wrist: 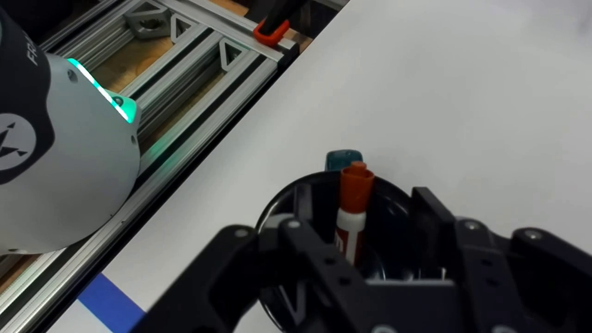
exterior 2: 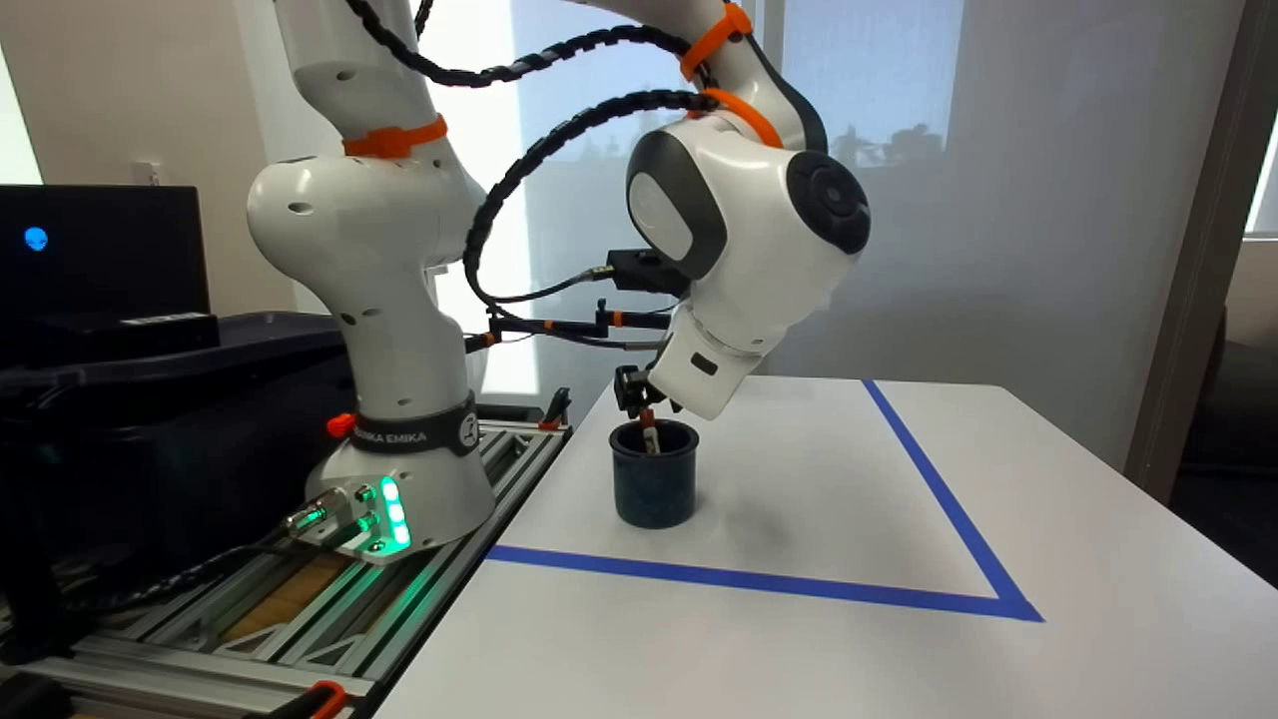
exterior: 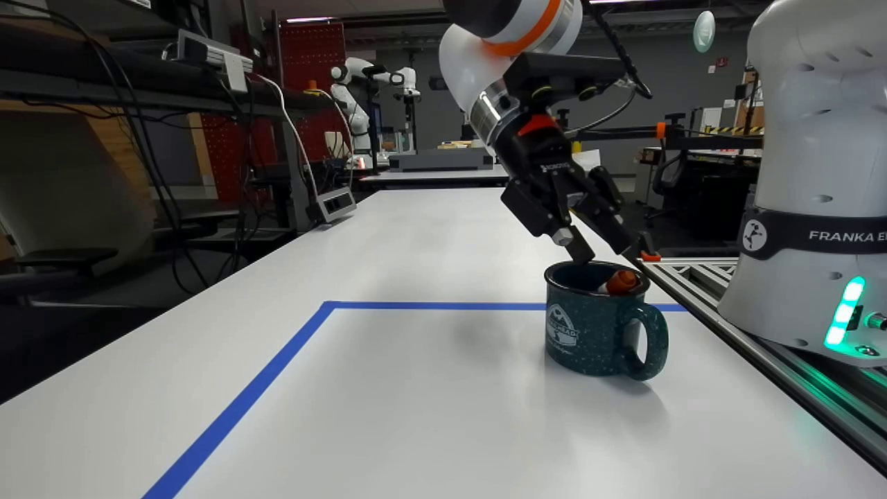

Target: Remove the marker from the cup

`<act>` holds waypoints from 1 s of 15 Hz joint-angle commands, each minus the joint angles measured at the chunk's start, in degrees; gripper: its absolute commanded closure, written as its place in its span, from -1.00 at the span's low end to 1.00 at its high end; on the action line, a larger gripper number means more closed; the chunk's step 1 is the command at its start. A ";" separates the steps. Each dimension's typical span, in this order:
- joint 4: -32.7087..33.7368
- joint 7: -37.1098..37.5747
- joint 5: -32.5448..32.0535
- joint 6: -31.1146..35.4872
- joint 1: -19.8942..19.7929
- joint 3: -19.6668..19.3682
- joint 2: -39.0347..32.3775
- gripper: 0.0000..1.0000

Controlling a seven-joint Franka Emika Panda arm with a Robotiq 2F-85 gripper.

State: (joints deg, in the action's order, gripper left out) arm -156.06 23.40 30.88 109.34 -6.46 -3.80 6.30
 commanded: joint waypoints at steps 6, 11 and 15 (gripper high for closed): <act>1.22 -1.94 3.71 0.97 0.18 -1.26 -4.20 -0.09; 1.12 -3.55 6.24 1.41 0.26 -1.36 -5.85 0.05; 0.99 -4.42 7.43 1.26 0.20 -1.47 -6.69 0.10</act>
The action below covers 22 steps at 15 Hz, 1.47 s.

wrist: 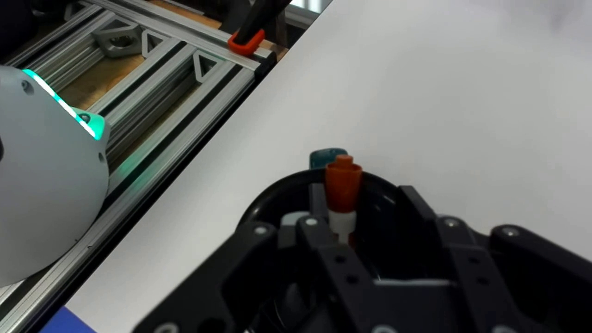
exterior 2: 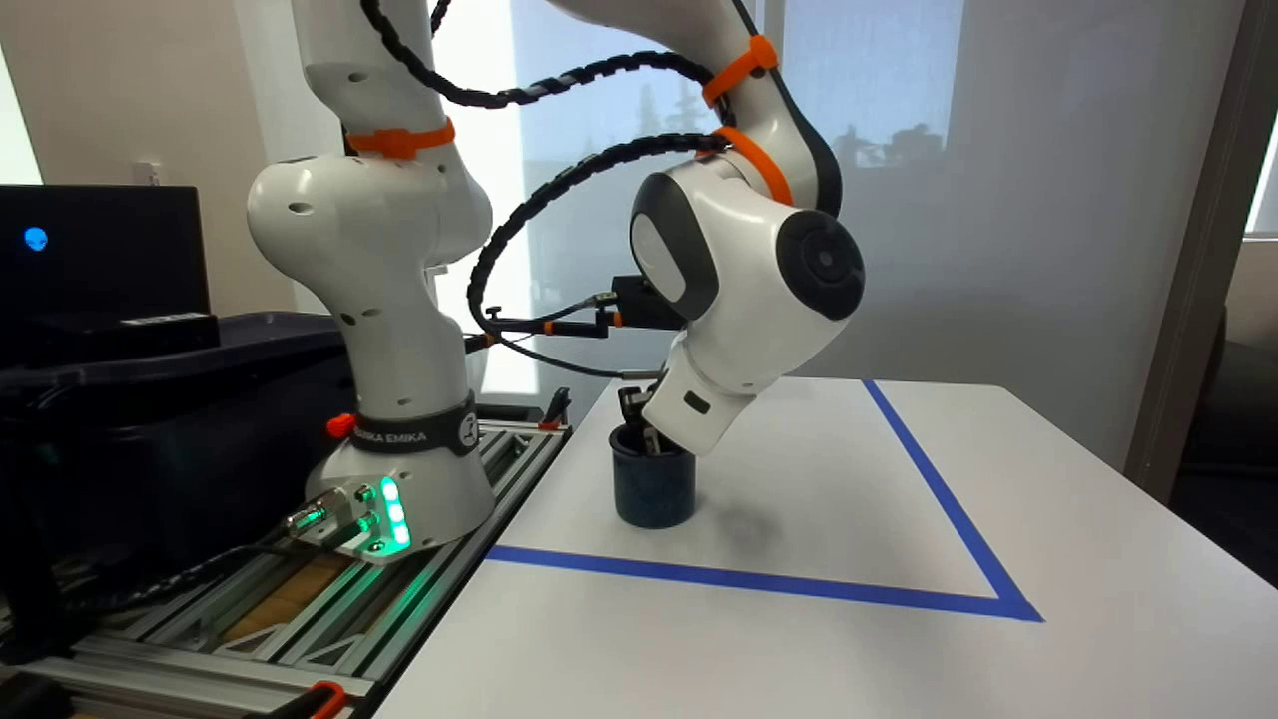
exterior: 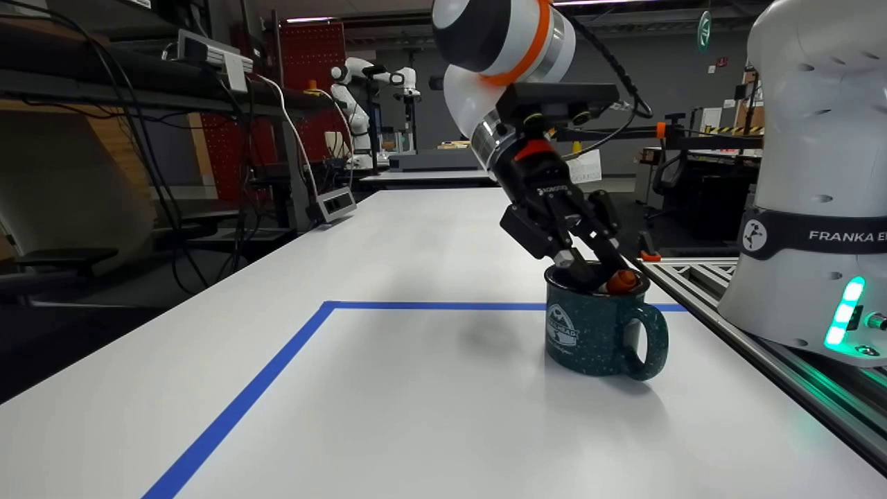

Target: Remove the marker from the cup

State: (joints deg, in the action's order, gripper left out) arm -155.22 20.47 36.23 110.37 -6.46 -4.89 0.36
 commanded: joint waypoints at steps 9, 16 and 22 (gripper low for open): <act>0.17 -2.20 3.39 0.36 0.05 -1.02 -2.44 0.23; 0.80 -2.64 4.02 2.00 0.28 -1.05 -5.38 0.44; -0.71 -1.00 1.99 -2.17 -0.09 -1.60 -0.64 0.90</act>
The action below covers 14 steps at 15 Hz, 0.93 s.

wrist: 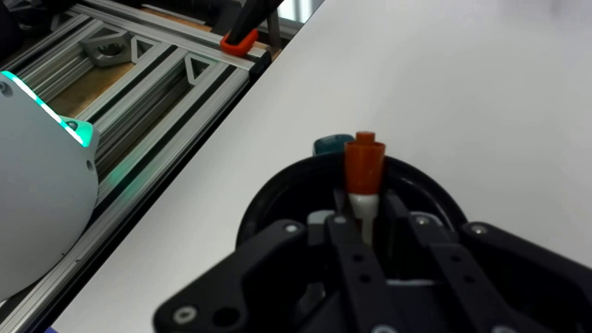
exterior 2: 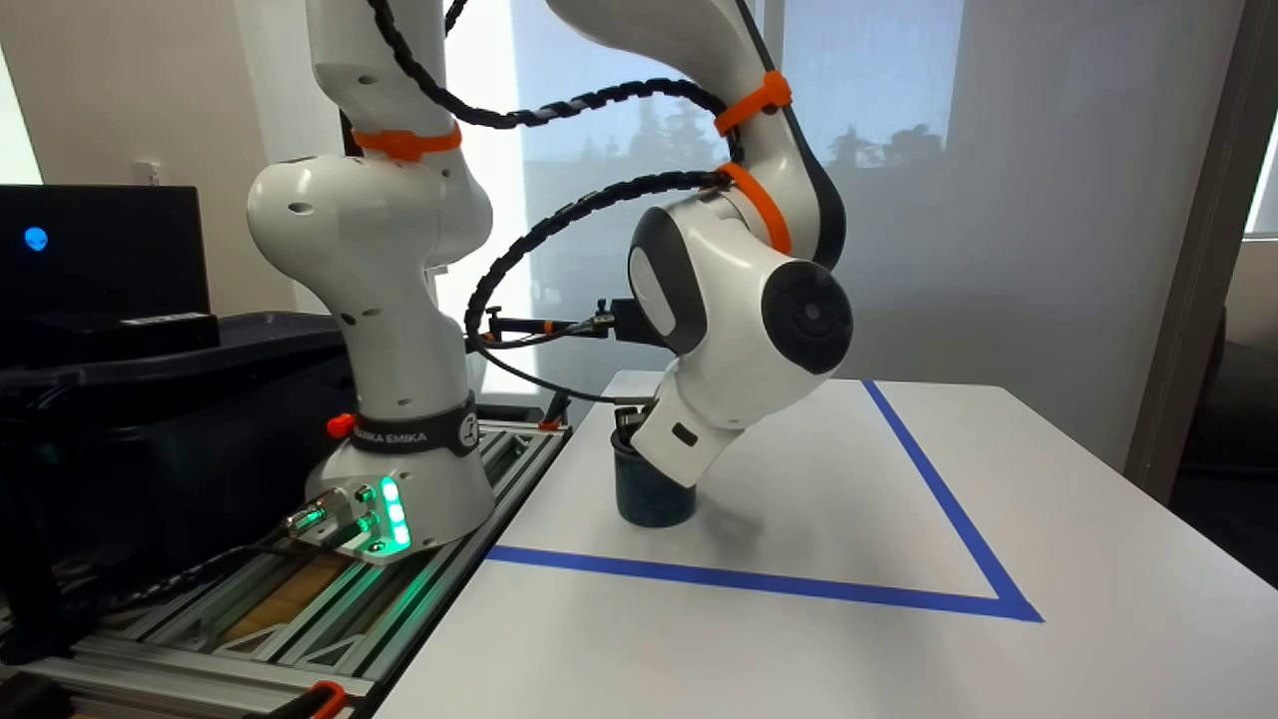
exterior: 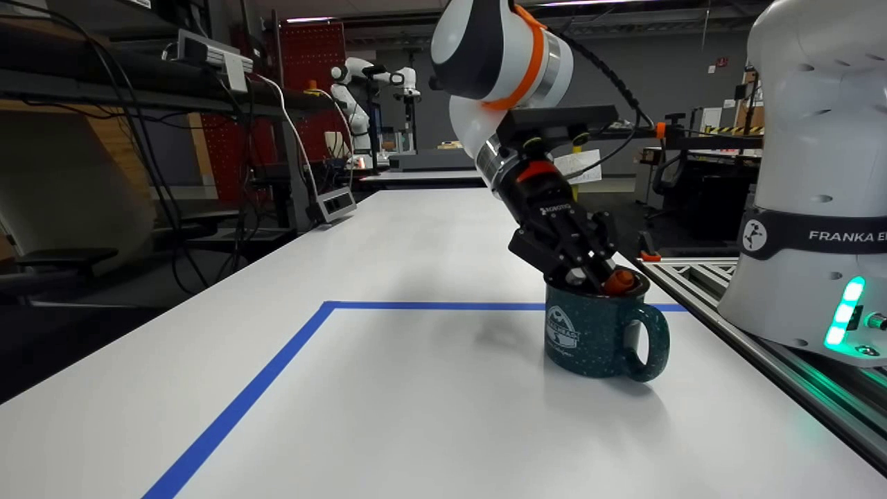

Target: Remove the marker from the cup

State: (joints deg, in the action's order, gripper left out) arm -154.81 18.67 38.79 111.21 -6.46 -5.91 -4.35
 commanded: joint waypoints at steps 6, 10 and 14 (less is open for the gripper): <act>-0.38 4.03 -4.85 -17.77 -1.79 -2.38 12.19 0.90; 2.33 5.00 -3.52 -21.60 -3.18 -2.74 17.17 0.90; 5.87 6.34 -4.20 -12.68 -2.58 -0.26 16.24 0.90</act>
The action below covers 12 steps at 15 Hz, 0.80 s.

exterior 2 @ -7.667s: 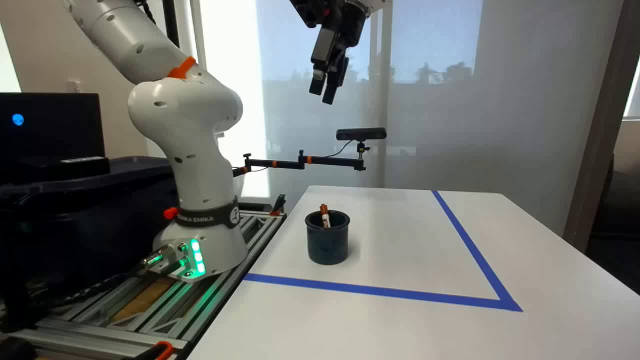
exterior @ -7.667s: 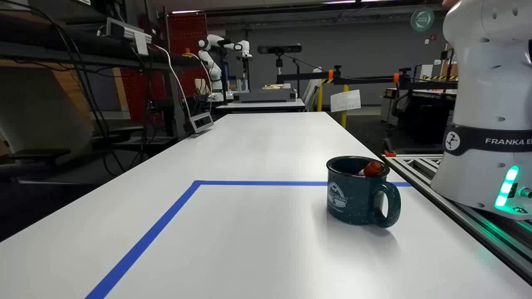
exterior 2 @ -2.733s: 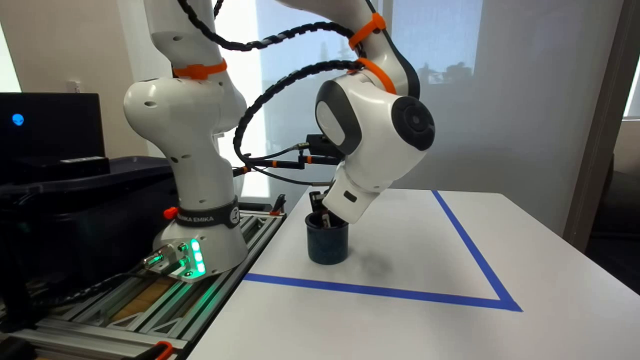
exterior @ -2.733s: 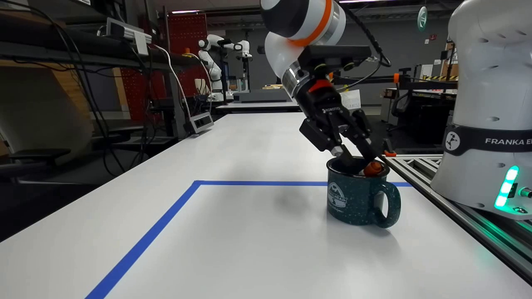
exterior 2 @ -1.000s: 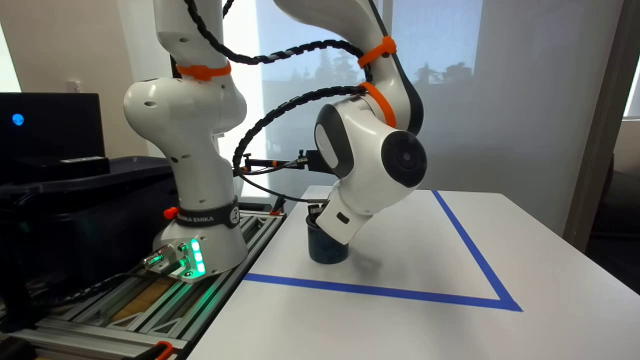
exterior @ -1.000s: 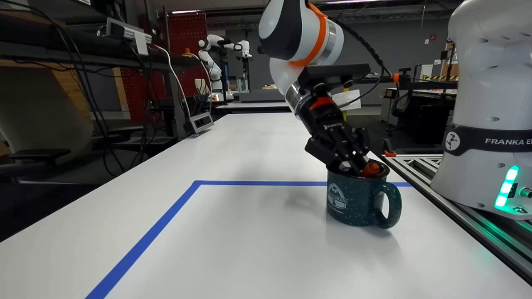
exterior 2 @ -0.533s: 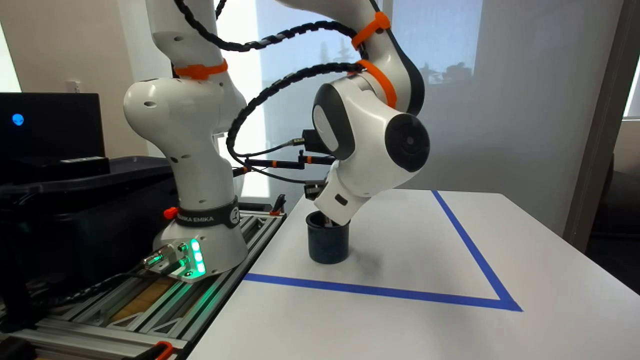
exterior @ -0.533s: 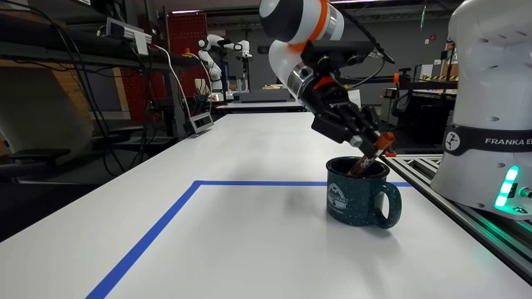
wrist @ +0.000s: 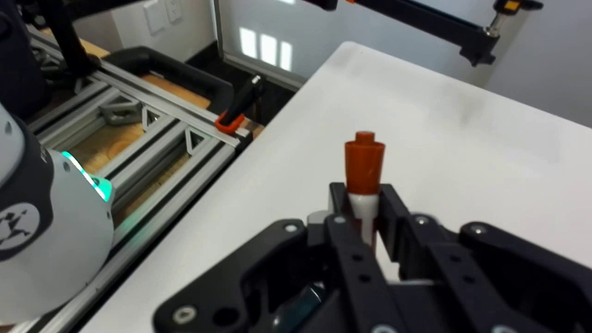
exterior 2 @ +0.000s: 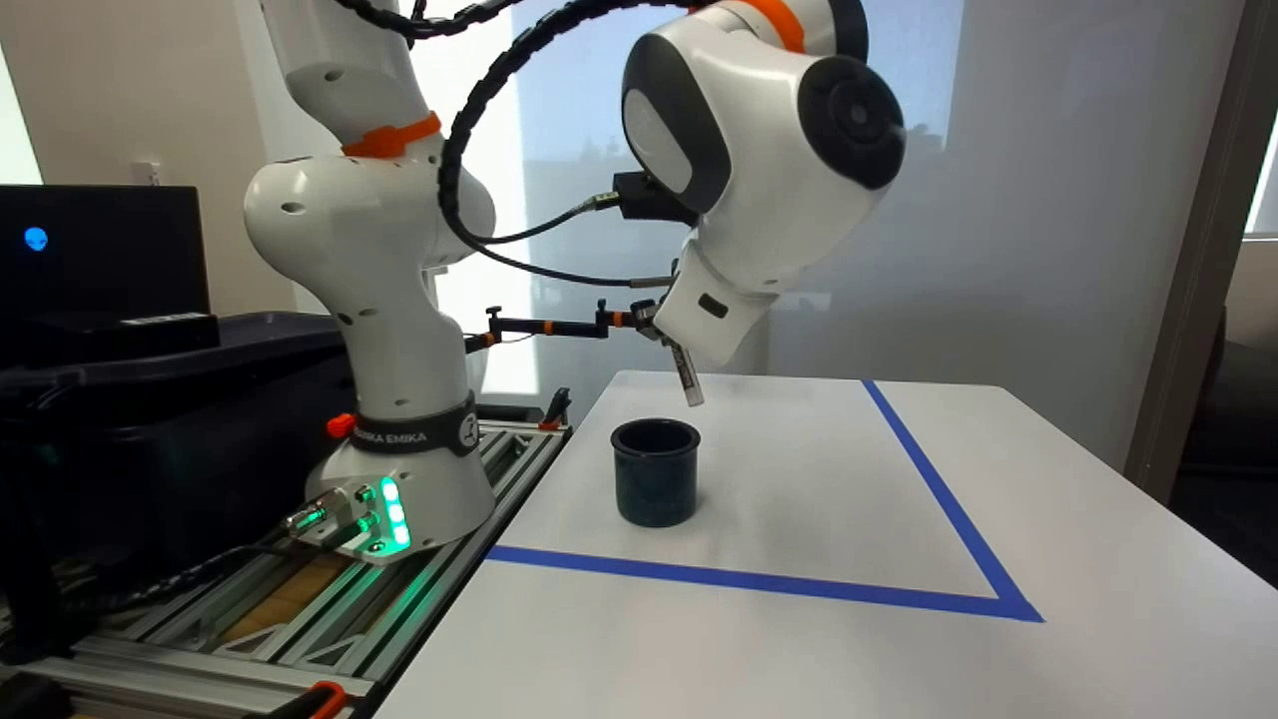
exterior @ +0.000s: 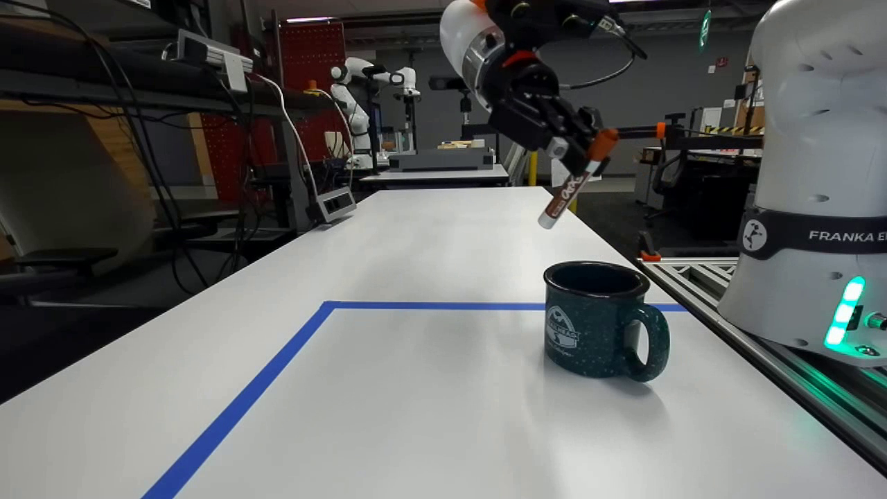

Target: Remove the marker from the cup

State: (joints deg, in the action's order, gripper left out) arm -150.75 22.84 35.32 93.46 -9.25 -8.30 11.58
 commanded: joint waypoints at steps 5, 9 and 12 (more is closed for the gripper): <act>4.18 5.54 -3.25 20.05 2.31 5.93 -6.28 0.90; 5.24 7.49 -5.09 30.39 4.61 7.32 -13.06 0.90; 6.43 8.62 -6.70 35.43 6.18 7.31 -17.93 0.90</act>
State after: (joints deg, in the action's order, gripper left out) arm -146.68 29.04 30.86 125.65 -4.67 -0.97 -1.71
